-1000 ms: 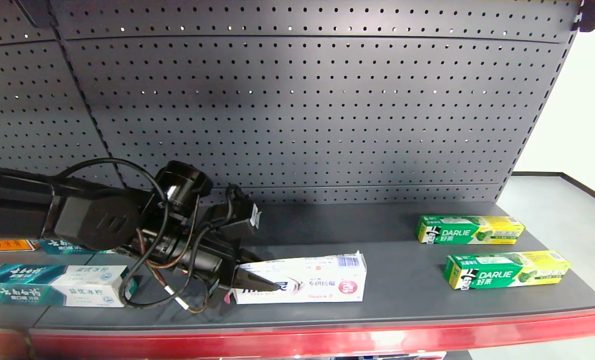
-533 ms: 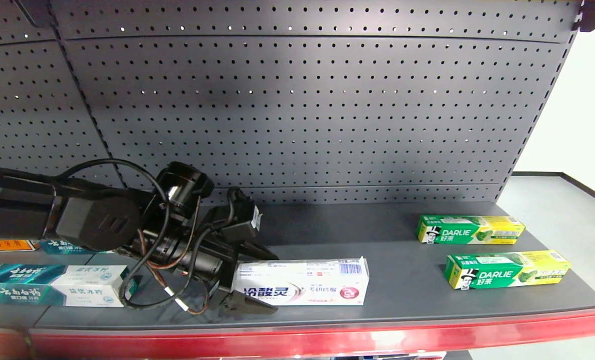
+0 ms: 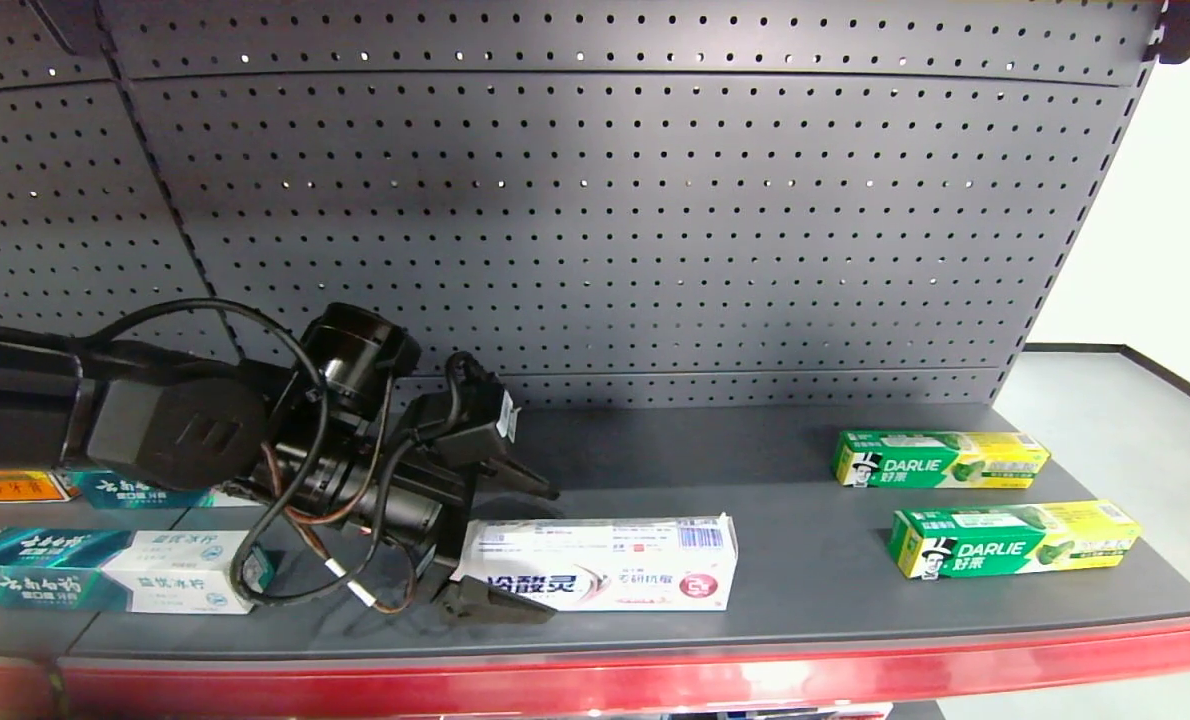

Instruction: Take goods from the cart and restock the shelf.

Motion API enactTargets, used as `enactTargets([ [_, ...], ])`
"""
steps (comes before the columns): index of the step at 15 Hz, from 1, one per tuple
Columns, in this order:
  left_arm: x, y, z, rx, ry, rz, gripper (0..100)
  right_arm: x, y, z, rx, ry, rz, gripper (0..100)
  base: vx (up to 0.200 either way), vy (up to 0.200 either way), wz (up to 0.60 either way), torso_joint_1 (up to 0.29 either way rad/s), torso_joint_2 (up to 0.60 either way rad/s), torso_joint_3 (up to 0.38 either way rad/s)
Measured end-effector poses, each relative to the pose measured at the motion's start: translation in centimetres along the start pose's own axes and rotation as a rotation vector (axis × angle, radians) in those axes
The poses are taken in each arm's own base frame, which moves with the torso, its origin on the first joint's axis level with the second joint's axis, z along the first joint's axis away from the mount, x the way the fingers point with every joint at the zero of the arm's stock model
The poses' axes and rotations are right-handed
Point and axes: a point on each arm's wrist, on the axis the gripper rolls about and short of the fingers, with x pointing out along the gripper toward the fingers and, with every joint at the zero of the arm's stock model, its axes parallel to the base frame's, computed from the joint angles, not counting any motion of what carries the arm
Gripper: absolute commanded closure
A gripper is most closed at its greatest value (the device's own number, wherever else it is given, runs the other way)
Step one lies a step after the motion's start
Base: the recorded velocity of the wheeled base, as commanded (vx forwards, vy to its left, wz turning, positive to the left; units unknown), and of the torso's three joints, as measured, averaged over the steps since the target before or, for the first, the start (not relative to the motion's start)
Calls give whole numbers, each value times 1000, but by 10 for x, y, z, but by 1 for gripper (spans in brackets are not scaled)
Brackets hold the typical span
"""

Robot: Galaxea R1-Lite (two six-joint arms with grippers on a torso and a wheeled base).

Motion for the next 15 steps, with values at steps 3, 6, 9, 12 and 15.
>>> enactTargets([
  [3,-10,-6,8,20,-14,17,0,-2,1,4,-1,-5,10,100,0,0,0,0,0,0],
  [6,-21,-13,15,40,-31,39,0,-2,1,16,1,-9,15,100,0,0,0,0,0,0],
  [9,-37,-23,19,40,-47,72,0,6,1,40,7,20,40,100,0,0,0,0,0,0],
  [12,-58,-38,17,33,-57,123,0,21,1,63,13,75,86,100,0,0,0,0,0,0],
  [15,-72,-49,17,39,-65,162,0,35,0,79,8,108,118,100,0,0,0,0,0,0],
])
